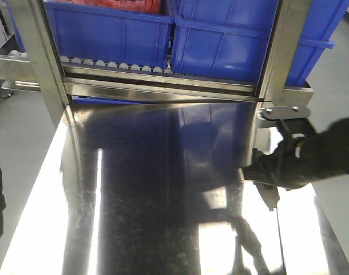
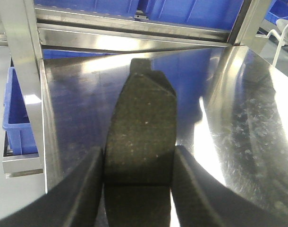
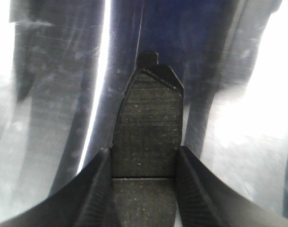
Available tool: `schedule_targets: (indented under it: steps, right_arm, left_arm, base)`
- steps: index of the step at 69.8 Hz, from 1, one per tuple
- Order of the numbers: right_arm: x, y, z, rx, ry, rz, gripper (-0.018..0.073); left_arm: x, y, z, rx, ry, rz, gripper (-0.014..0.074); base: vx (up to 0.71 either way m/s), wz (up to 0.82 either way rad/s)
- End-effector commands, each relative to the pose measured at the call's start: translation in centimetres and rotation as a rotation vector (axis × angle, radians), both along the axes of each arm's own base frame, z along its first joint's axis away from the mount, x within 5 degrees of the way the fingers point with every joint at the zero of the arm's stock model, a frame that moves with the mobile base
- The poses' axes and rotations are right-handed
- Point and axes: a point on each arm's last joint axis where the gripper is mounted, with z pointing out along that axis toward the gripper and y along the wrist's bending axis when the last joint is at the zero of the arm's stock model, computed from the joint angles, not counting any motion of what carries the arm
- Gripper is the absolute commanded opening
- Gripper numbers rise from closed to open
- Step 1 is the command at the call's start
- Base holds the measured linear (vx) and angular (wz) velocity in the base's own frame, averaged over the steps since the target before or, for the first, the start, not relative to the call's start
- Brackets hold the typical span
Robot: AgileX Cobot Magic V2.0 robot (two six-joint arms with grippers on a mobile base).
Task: Move and align brake pads A on conveyor
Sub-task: 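Close the right gripper on the pad and lift it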
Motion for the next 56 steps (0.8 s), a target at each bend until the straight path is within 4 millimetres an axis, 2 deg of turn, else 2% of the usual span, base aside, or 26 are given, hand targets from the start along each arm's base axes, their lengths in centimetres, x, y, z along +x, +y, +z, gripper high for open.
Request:
schedule_targets:
  steps: [1, 17, 34, 44, 56]
  right_arm:
    - [-2.0, -0.8, 3.0, 0.035, -0.196, 0.012, 0.0025]
    - [-7.9, -2.7, 4.5, 0.081, -0.397, 0.027, 0.0025]
    - [-13.6, -4.6, 4.4, 0.091, -0.590, 0.042, 0.0025]
    - [-16.0, -5.4, 3.9, 0.113, -0.671, 0.038, 0.0025]
    - [-17.3, -5.8, 3.8, 0.138, -0.756, 0.036, 0.0025]
  left_arm:
    - [0.2, -0.2, 1.7, -0.044, -0.114, -0.012, 0.0057]
    - [0.2, -0.2, 1.7, -0.044, -0.114, -0.012, 0.0057]
    - [0.2, -0.2, 1.7, -0.044, -0.114, -0.012, 0.0057]
    - [0.2, -0.2, 1.7, -0.044, -0.114, -0.012, 0.0057]
    - [0.2, -0.2, 1.7, -0.044, -0.114, -0.012, 0.0057]
  base:
    - [0.00, 0.00]
    - [0.00, 0.00]
    - [0.00, 0.00]
    - [0.00, 0.00]
    - [0.00, 0.00]
